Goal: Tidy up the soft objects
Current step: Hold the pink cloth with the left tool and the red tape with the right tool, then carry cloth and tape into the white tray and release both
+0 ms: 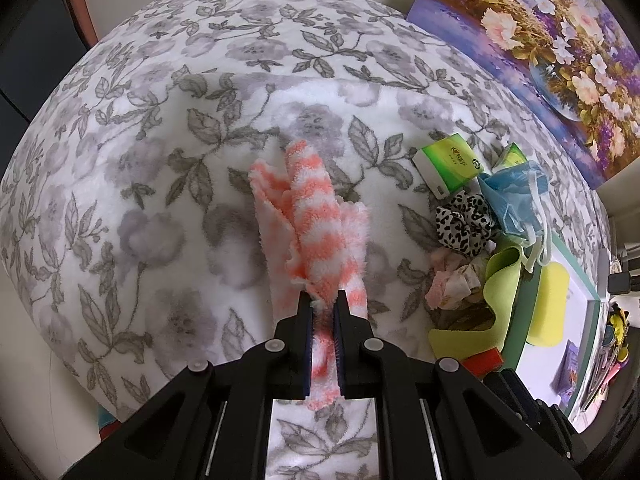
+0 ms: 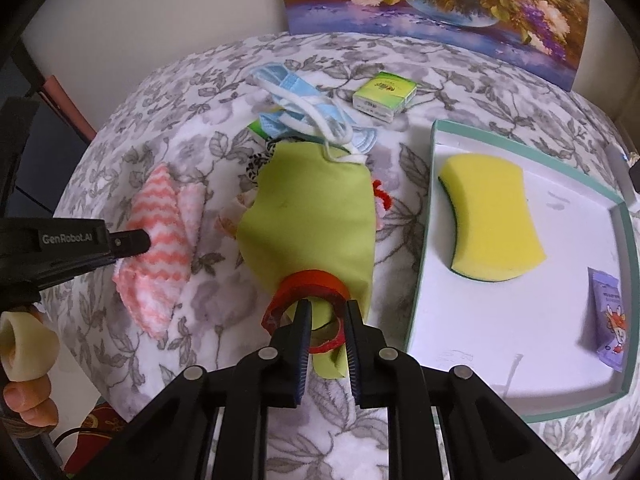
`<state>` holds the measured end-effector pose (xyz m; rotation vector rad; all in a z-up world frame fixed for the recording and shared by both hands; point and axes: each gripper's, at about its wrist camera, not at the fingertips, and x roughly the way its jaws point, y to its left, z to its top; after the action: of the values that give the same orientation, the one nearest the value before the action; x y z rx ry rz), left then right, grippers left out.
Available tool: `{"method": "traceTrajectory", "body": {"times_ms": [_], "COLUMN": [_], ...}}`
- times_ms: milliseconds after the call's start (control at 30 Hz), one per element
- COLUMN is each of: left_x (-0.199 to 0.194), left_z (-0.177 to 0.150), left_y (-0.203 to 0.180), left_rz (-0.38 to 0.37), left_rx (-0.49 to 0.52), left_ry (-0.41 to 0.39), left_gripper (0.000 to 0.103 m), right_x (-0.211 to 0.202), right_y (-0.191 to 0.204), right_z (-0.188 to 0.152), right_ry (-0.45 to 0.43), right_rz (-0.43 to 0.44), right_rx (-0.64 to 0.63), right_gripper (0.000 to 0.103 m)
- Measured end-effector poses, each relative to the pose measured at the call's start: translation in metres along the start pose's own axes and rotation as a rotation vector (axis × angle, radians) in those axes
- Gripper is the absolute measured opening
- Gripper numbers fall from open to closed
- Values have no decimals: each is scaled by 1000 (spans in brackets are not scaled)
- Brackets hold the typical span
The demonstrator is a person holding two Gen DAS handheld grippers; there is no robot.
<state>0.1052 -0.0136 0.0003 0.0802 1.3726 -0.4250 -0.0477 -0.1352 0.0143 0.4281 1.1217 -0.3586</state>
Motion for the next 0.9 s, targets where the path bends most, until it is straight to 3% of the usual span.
{"method": "traceTrajectory", "body": {"times_ms": [333,500,900], "left_x": [0,1,3], "left_z": [1,0,0], "left_y": [2,2,0], "left_rz": [-5,-7,-4], "left_rx": [-2,-2,1], "left_ry": [4,9,15], "left_gripper": [10,10,10], "right_x": [5,10,20], "right_y": [1,0,7], "right_z": [-1,-1,1], "right_ry": [3,13,2], "right_rz": [-39,-60,-76], "right_rx": [-21,-22,-46], "right_gripper": [18,29,25]}}
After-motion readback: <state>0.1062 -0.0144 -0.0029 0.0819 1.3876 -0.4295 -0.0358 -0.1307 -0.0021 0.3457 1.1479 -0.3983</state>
